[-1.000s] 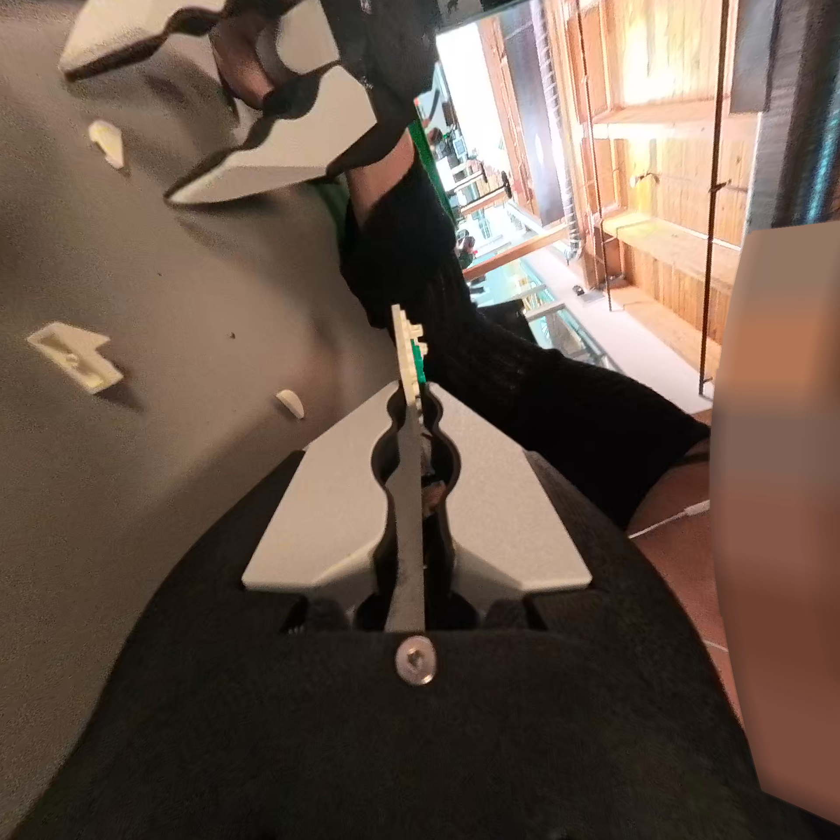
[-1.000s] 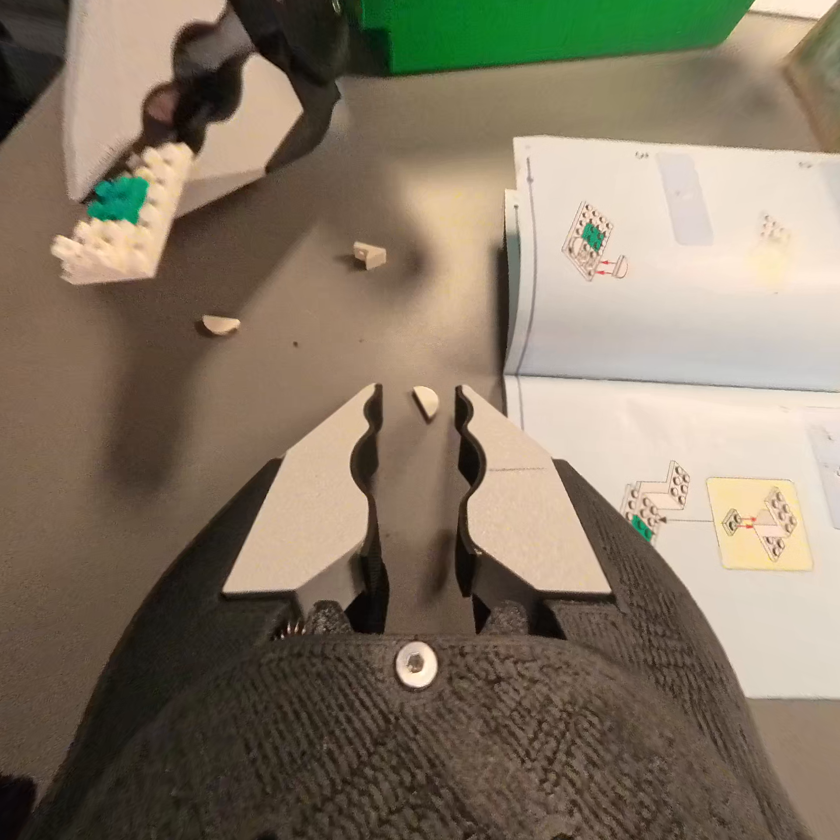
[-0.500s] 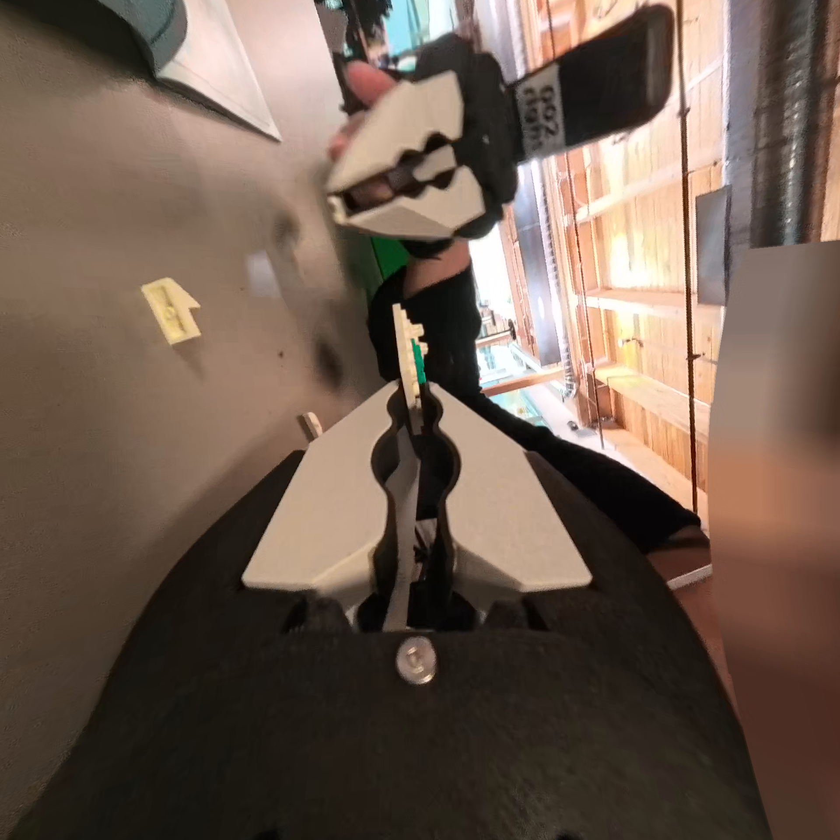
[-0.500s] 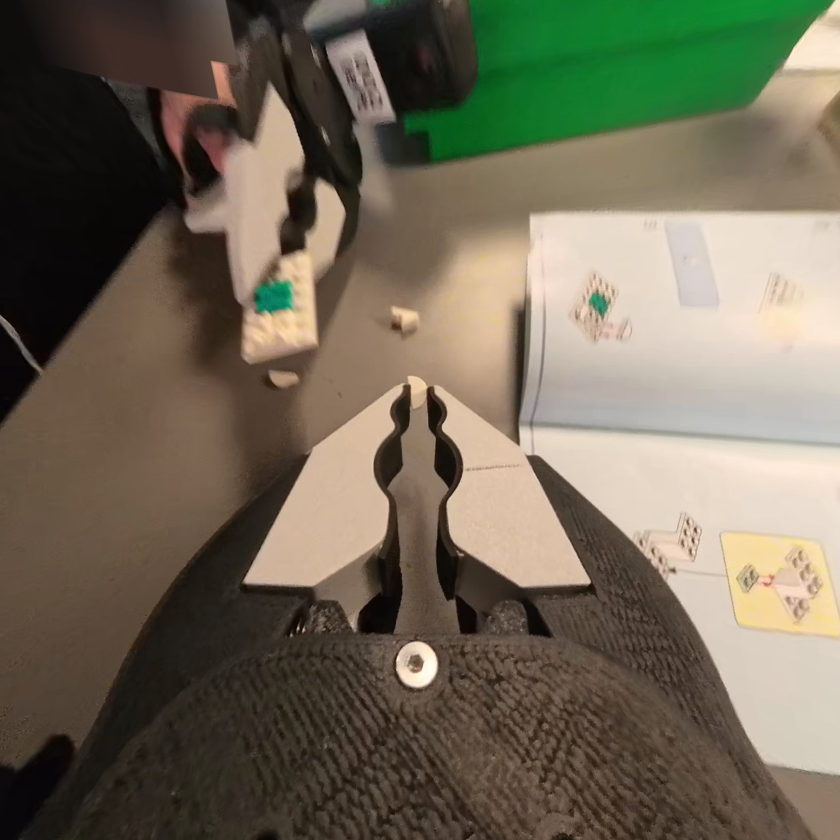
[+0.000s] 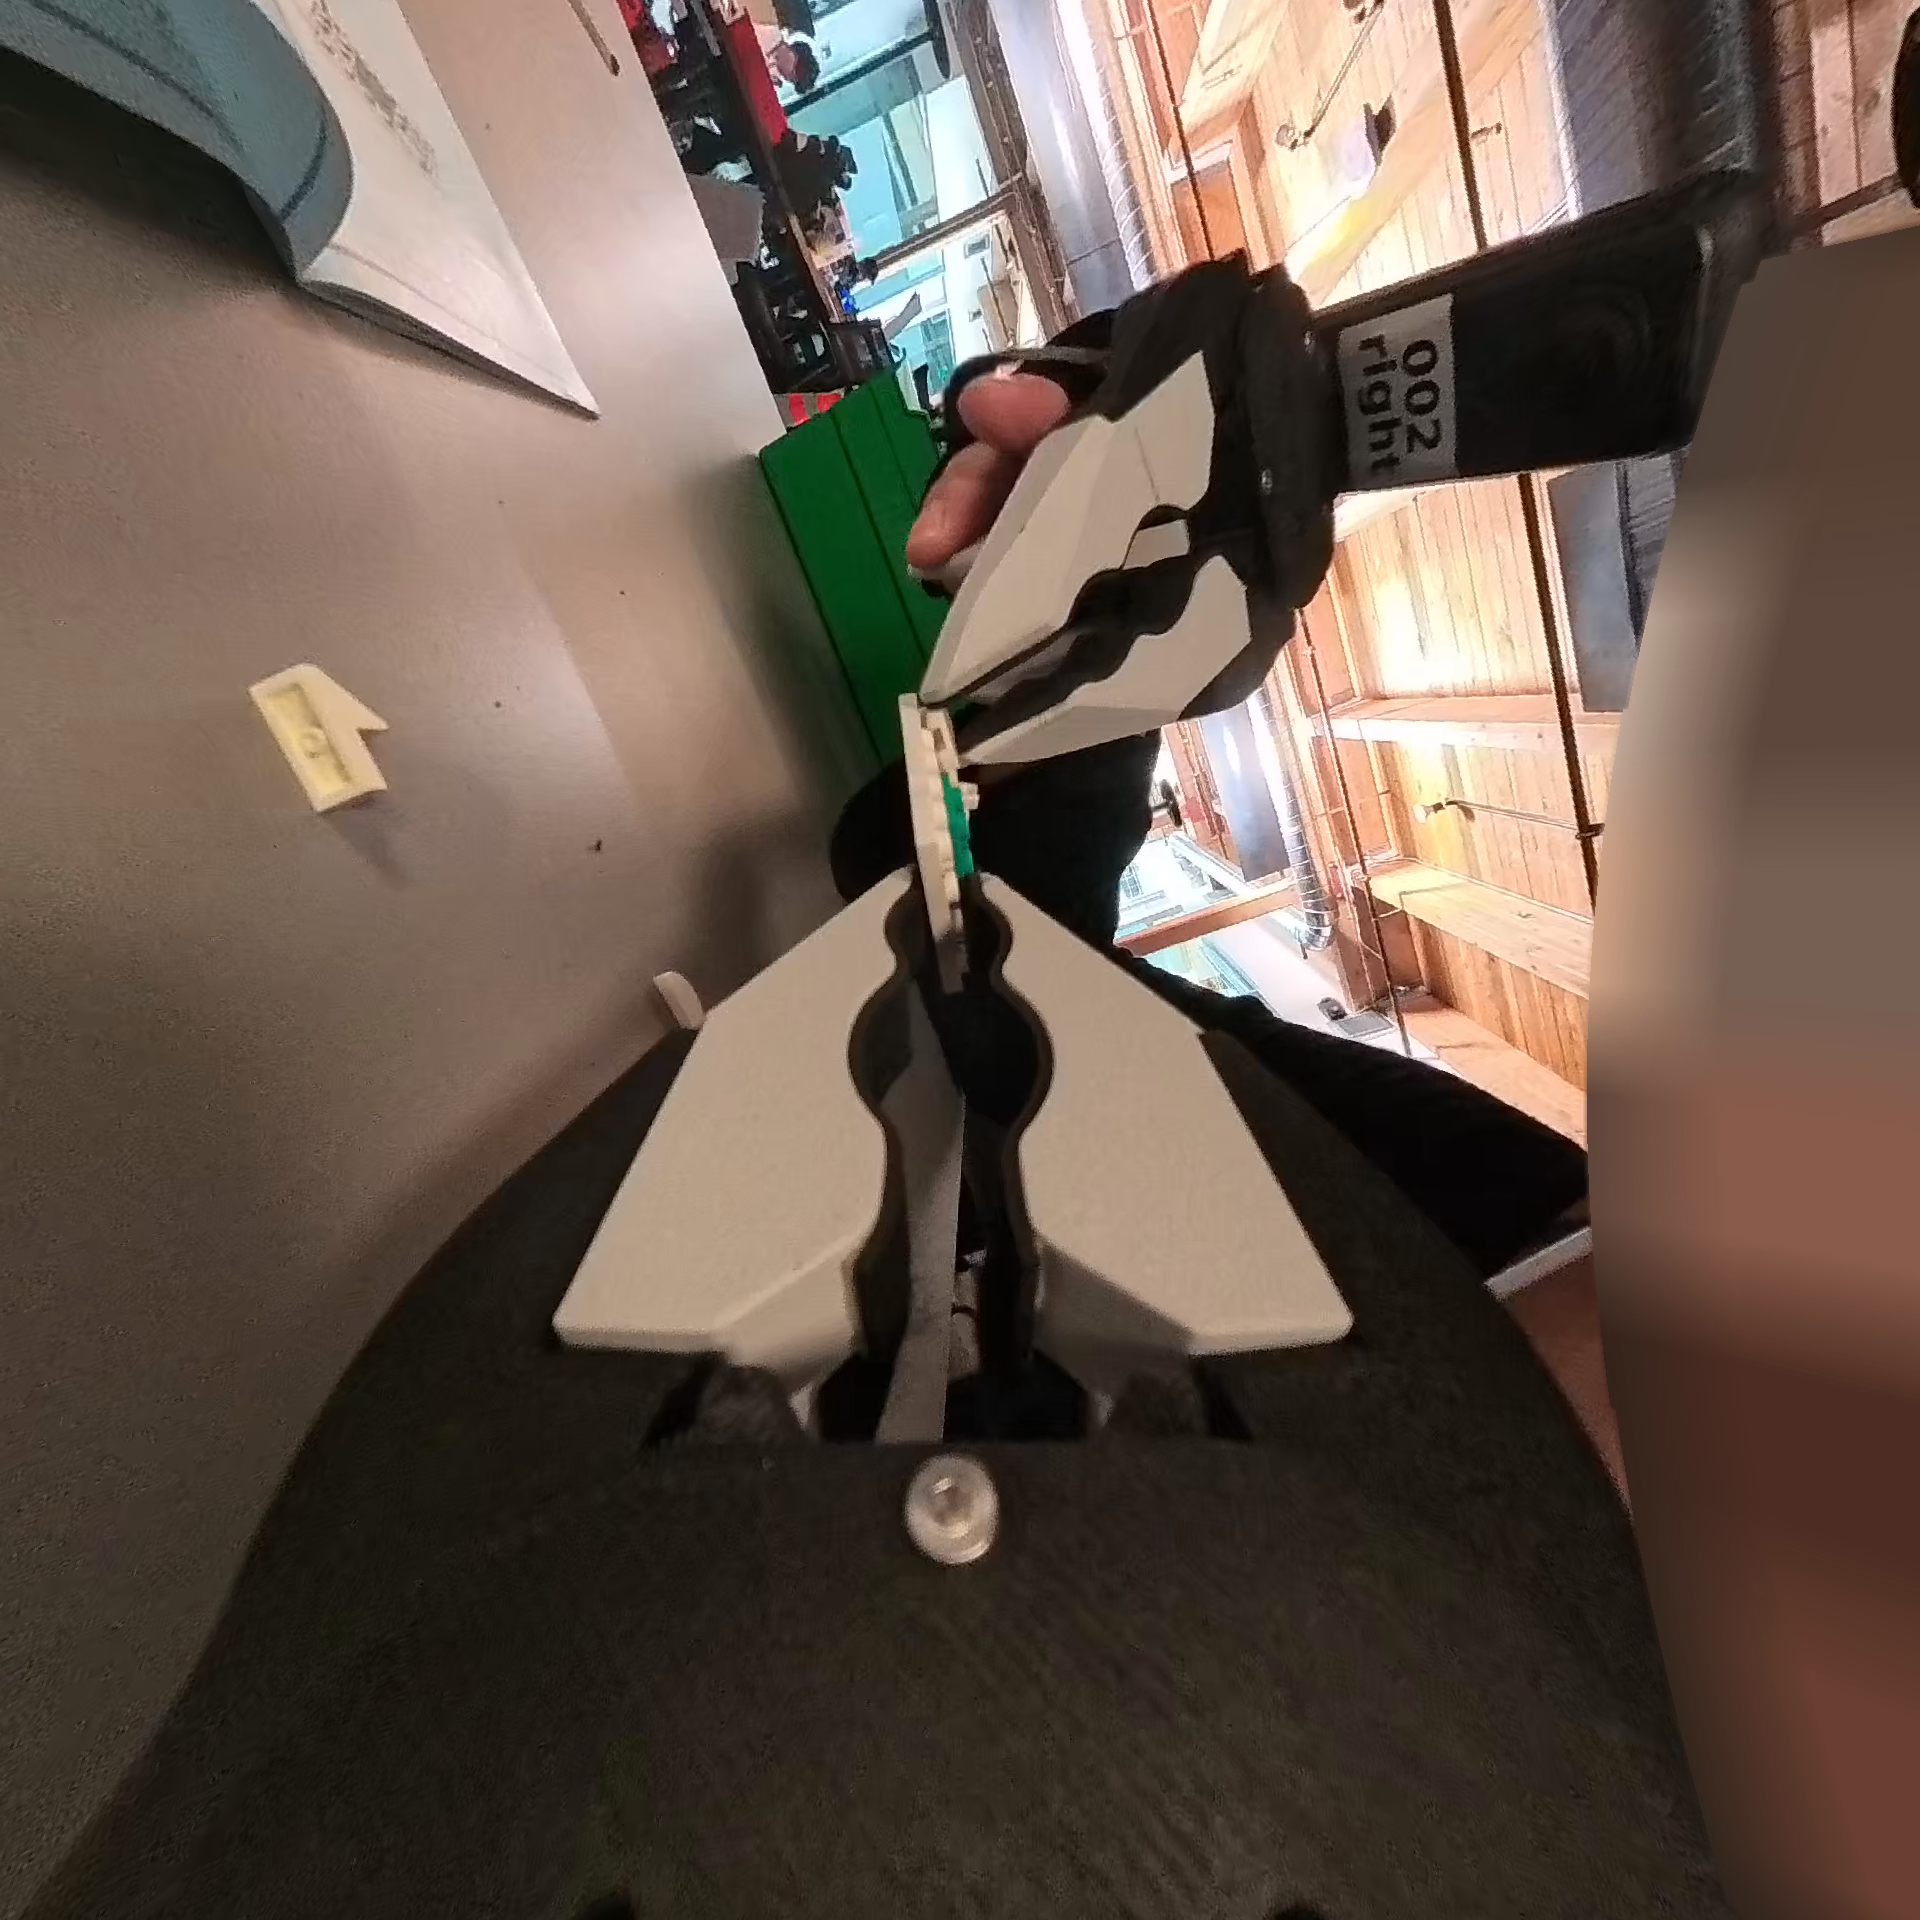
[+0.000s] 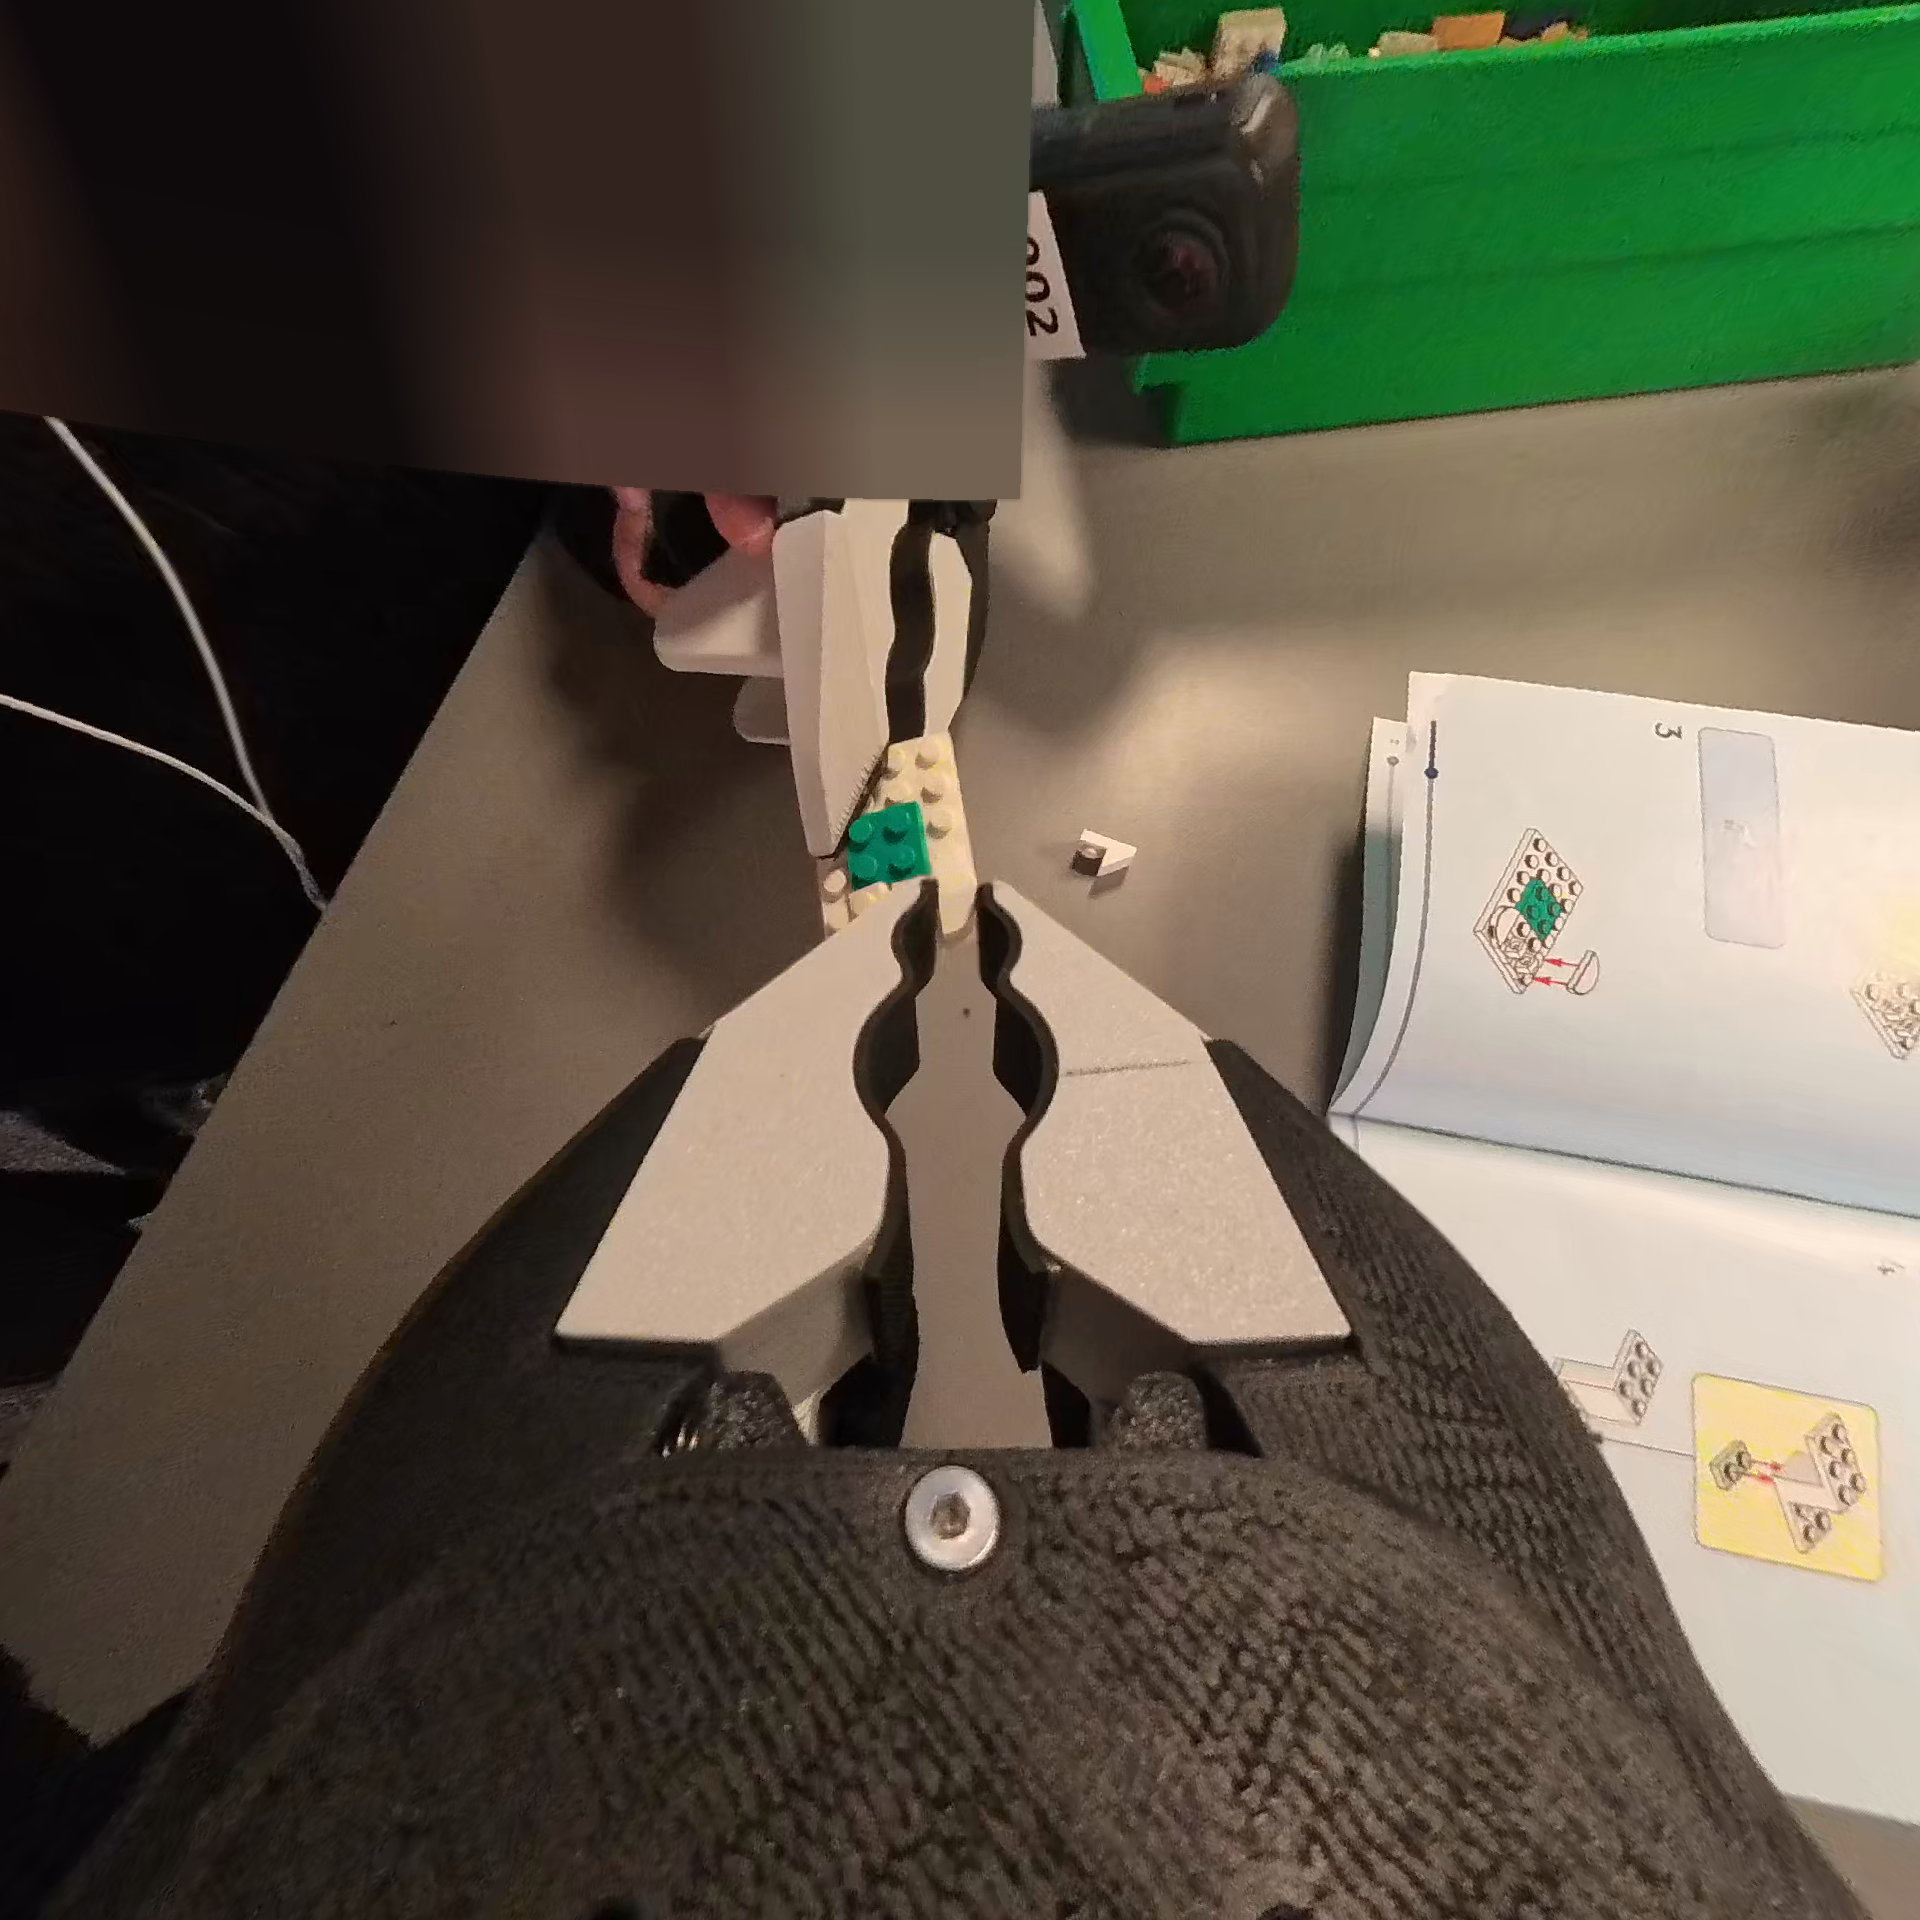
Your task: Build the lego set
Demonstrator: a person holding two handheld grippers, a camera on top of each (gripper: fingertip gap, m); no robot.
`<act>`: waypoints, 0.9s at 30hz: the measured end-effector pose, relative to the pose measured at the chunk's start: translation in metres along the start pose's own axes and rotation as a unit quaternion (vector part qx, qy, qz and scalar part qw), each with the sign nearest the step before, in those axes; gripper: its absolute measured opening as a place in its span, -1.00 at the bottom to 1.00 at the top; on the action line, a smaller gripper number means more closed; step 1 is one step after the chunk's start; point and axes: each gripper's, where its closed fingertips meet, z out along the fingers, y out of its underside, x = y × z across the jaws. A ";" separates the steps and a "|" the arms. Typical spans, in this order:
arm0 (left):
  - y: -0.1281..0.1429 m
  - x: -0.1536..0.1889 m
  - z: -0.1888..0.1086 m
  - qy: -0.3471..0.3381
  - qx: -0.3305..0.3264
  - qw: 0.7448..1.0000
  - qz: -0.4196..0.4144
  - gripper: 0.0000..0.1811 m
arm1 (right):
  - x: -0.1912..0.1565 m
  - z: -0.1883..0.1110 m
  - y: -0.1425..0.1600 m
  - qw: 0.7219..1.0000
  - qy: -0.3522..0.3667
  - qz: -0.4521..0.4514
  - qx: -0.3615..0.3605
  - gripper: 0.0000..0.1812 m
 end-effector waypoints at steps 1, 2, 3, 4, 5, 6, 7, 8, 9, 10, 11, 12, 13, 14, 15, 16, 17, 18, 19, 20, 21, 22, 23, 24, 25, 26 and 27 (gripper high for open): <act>0.001 0.000 0.000 0.000 -0.003 1.000 0.000 -0.95 | -0.001 0.000 0.000 1.000 -0.001 -0.002 -0.003 -0.94; 0.001 0.000 0.001 -0.001 -0.005 1.000 0.000 -0.95 | -0.001 0.000 0.001 1.000 0.001 -0.005 -0.008 -0.93; 0.002 0.000 0.001 -0.001 -0.005 1.000 0.000 -0.95 | -0.002 0.000 0.002 1.000 0.004 -0.009 -0.012 -0.93; 0.002 0.000 0.001 -0.001 -0.007 1.000 0.001 -0.95 | -0.001 0.000 0.002 1.000 0.007 -0.011 -0.016 -0.93; 0.002 0.000 0.001 -0.001 -0.008 1.000 0.002 -0.95 | -0.001 0.000 0.002 1.000 0.009 -0.011 -0.020 -0.93; 0.002 0.000 0.002 -0.002 -0.009 1.000 0.002 -0.95 | -0.002 0.000 0.002 1.000 0.010 -0.012 -0.023 -0.93; 0.003 0.000 0.002 -0.001 -0.009 1.000 0.003 -0.95 | -0.002 0.000 0.002 1.000 0.011 -0.014 -0.024 -0.93; 0.003 0.000 0.002 -0.001 -0.010 1.000 0.004 -0.95 | -0.002 -0.001 0.002 1.000 0.012 -0.014 -0.025 -0.93; 0.003 0.000 0.002 -0.001 -0.011 1.000 0.005 -0.95 | -0.002 -0.001 0.002 1.000 0.012 -0.013 -0.026 -0.92; 0.003 0.000 0.002 -0.001 -0.011 1.000 0.006 -0.95 | -0.003 -0.001 0.002 0.999 0.012 -0.014 -0.026 -0.91; 0.003 0.000 0.002 -0.001 -0.011 1.000 0.006 -0.95 | -0.003 -0.002 0.002 0.999 0.012 -0.014 -0.027 -0.91; 0.003 0.000 0.002 0.000 -0.009 1.000 0.005 -0.95 | -0.004 -0.002 0.002 0.999 0.011 -0.016 -0.027 -0.91; 0.002 0.001 0.002 0.001 -0.008 1.000 0.005 -0.95 | -0.006 -0.003 0.002 0.999 0.007 -0.017 -0.027 -0.89; 0.002 0.001 0.002 0.002 -0.007 1.000 0.004 -0.95 | -0.008 -0.003 0.001 0.999 0.004 -0.018 -0.028 -0.86; 0.002 0.001 0.002 0.002 -0.007 1.000 0.004 -0.95 | -0.008 -0.002 0.002 0.999 0.006 -0.020 -0.031 -0.86; 0.002 0.001 0.002 0.002 -0.008 1.000 0.005 -0.95 | -0.008 -0.002 0.002 0.999 0.008 -0.022 -0.035 -0.85; 0.002 0.001 0.002 0.002 -0.009 1.000 0.004 -0.95 | -0.008 -0.002 0.003 0.999 0.008 -0.023 -0.037 -0.84; 0.002 0.001 0.002 0.003 -0.009 1.000 0.005 -0.95 | -0.009 -0.002 0.002 0.999 0.008 -0.023 -0.038 -0.84; 0.002 0.001 0.002 0.004 -0.010 1.000 0.005 -0.95 | -0.009 -0.002 0.002 0.999 0.008 -0.024 -0.038 -0.84; 0.003 0.001 0.002 0.004 -0.010 1.000 0.005 -0.95 | -0.009 -0.002 0.002 0.999 0.008 -0.024 -0.038 -0.84; 0.003 0.001 0.002 0.004 -0.010 1.000 0.005 -0.95 | -0.009 -0.003 0.003 0.999 0.008 -0.025 -0.039 -0.84; 0.003 0.002 0.002 0.005 -0.010 1.000 0.006 -0.95 | -0.009 -0.003 0.003 0.999 0.010 -0.026 -0.040 -0.83; 0.003 0.002 0.002 0.005 -0.010 1.000 0.006 -0.95 | -0.009 -0.003 0.002 0.999 0.011 -0.028 -0.041 -0.82; 0.002 0.002 0.002 0.005 -0.008 1.000 0.005 -0.95 | -0.010 -0.004 0.002 0.999 0.011 -0.030 -0.042 -0.81; 0.002 0.002 0.001 0.006 -0.008 1.000 0.005 -0.95 | -0.010 -0.004 0.002 0.999 0.012 -0.031 -0.042 -0.79; 0.002 0.002 0.001 0.006 -0.006 1.000 0.004 -0.95 | -0.011 -0.005 0.001 0.998 0.013 -0.035 -0.043 -0.74; 0.001 0.002 0.001 0.007 -0.005 1.000 0.003 -0.95 | -0.012 -0.007 0.001 0.998 0.016 -0.039 -0.045 -0.70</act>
